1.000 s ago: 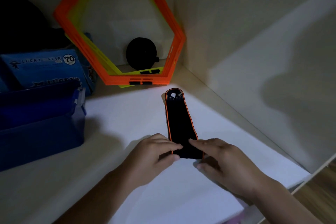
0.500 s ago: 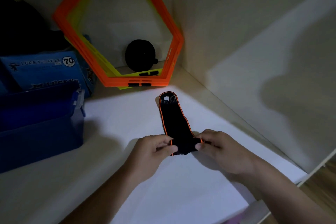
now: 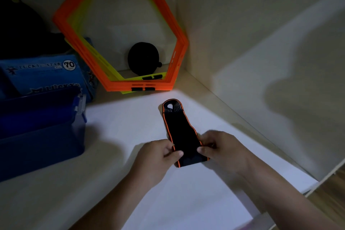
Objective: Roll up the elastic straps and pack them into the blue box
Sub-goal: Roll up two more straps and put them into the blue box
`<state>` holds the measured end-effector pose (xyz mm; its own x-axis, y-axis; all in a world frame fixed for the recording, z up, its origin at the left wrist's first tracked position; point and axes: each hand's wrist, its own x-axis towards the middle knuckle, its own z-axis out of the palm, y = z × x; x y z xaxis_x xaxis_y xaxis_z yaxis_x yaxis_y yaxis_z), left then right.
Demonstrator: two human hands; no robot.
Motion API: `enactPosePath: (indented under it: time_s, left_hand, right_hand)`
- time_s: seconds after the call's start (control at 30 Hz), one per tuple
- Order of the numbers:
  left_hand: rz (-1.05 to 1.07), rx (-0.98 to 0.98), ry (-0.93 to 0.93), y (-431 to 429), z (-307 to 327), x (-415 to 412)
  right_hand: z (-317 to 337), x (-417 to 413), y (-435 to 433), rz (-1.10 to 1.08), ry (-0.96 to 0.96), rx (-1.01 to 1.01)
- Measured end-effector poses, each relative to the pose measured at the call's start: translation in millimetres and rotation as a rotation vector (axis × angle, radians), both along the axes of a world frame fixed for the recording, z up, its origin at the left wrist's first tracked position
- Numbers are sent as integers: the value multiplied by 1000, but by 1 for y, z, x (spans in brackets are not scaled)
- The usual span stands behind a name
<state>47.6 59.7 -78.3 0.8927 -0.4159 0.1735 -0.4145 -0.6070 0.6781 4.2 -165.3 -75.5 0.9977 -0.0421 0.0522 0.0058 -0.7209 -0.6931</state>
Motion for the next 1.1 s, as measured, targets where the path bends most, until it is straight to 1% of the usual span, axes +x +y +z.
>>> enactPosePath:
  time_s: [0.03, 0.07, 0.1, 0.13, 0.2, 0.27, 0.33, 0.4, 0.47, 0.57, 0.63, 0.73, 0.87, 0.97, 1.1]
  left_hand:
    - [25, 40, -68, 0, -1, 0]
    - [42, 43, -117, 0, -2, 1]
    - [31, 23, -157, 1, -4, 1]
    - [-8, 13, -213, 2, -6, 2]
    - [-124, 59, -346, 0, -6, 0]
    - [-205, 76, -419, 0, -5, -2]
    - [-236, 53, -387, 6, -3, -2]
    - [-275, 93, -331, 13, -4, -2]
    - [-292, 158, -341, 15, -5, -2]
    - [-271, 136, -391, 9, -4, -4]
    - [-258, 81, -382, 8, -4, -5]
    - [-233, -14, -311, 12, -3, -6]
    - [-166, -94, -202, 13, -5, -2]
    - [-129, -136, -95, 11, -9, -1]
    - [-109, -113, -16, 9, -11, -1]
  right_hand:
    - [-1, -1, 1, -31, -21, 31]
    - [-3, -3, 3, -40, -63, 53]
    - [-4, -4, 3, -25, -103, 33]
    - [-5, -5, 3, -1, -152, -3]
    - [-9, -8, 4, 57, -233, -104]
    - [-11, -10, 5, 73, -309, -215]
    - [-9, -14, 5, 90, -379, -305]
    - [-8, -20, 4, 151, -409, -334]
    - [-8, -27, -2, 227, -343, -325]
    - [-11, -34, -11, 231, -243, -313]
    - [-13, -36, -14, 202, -270, -282]
    - [-9, -39, -12, 172, -312, -199]
    - [-8, -37, -10, 111, -241, -40]
    - [-10, -31, -6, 73, -196, -1]
    - [-10, -24, -1, 41, -162, 5]
